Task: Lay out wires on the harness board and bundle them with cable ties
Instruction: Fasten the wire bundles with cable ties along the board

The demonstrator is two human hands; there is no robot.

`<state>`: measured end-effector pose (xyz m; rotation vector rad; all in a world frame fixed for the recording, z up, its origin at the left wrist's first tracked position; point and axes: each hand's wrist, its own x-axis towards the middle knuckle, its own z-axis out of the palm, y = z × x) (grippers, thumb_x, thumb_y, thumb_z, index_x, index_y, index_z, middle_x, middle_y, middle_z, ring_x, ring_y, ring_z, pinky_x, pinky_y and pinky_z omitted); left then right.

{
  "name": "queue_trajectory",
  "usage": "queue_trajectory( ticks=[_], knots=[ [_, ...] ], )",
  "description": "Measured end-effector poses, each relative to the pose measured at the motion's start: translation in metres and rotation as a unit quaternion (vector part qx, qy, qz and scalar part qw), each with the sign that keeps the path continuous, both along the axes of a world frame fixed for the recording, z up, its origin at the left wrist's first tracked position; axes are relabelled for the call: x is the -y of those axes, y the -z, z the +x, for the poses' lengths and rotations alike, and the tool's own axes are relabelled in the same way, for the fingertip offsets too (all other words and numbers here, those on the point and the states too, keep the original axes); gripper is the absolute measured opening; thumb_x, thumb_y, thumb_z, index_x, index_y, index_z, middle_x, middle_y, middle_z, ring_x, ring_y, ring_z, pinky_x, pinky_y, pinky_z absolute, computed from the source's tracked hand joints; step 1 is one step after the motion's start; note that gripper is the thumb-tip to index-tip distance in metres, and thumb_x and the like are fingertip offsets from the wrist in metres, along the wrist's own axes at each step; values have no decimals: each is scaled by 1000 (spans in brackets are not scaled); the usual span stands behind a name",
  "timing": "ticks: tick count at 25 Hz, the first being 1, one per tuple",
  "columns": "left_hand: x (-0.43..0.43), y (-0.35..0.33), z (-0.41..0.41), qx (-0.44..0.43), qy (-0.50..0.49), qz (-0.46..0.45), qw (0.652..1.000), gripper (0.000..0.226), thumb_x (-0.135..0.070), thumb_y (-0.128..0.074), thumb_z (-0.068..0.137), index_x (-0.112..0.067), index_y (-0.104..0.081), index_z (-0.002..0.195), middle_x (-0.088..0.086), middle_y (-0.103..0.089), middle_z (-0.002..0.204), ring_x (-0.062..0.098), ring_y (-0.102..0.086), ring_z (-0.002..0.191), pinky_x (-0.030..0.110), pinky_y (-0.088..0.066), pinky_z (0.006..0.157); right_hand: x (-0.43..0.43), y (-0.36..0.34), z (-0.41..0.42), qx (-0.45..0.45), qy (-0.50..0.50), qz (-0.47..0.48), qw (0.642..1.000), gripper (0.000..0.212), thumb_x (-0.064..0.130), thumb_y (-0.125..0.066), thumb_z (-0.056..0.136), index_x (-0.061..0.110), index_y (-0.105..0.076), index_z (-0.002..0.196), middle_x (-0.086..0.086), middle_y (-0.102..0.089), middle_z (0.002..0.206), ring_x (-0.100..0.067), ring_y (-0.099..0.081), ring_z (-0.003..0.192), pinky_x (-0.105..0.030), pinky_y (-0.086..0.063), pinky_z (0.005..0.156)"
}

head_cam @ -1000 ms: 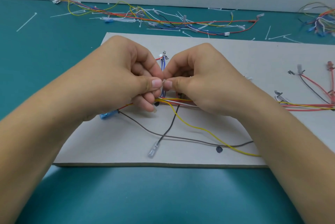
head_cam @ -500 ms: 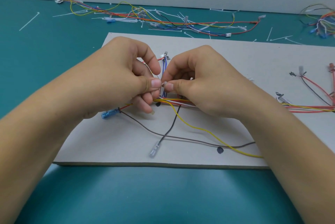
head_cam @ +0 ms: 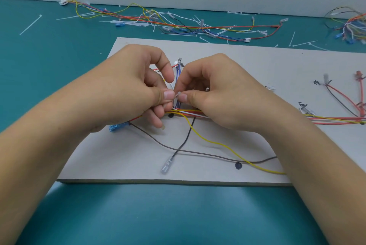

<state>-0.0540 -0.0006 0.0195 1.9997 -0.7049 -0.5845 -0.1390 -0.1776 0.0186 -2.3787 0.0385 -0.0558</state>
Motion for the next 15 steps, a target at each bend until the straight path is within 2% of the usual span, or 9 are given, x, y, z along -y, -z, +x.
queue_trajectory(
  ticks=[6,11,15],
  knots=[
    [1,1,-1,-7,8,-9,1000,13,-1,-69,94,-11,-61,93,15,-72,66,22,-67,51,40,-62,52,2,1,-1,-2,-7,-3,1000,16,16,-75,88,27,-72,76,16,-63,61,2,-52,53,-10,-35,51],
    [0,2,-2,-14,9,-14,1000,17,0,-70,93,-14,-61,92,14,-72,65,25,-68,52,39,-61,51,3,1,-1,3,-22,-7,1000,13,16,-74,88,25,-73,79,13,-67,66,1,-52,55,-10,-35,52],
    [0,2,-1,-14,7,-16,1000,15,1,-70,93,-12,-62,91,14,-72,65,24,-68,51,37,-60,50,3,1,-1,5,-43,-2,999,10,17,-73,88,24,-74,82,11,-70,72,-2,-54,59,-18,-39,57]
  ],
)
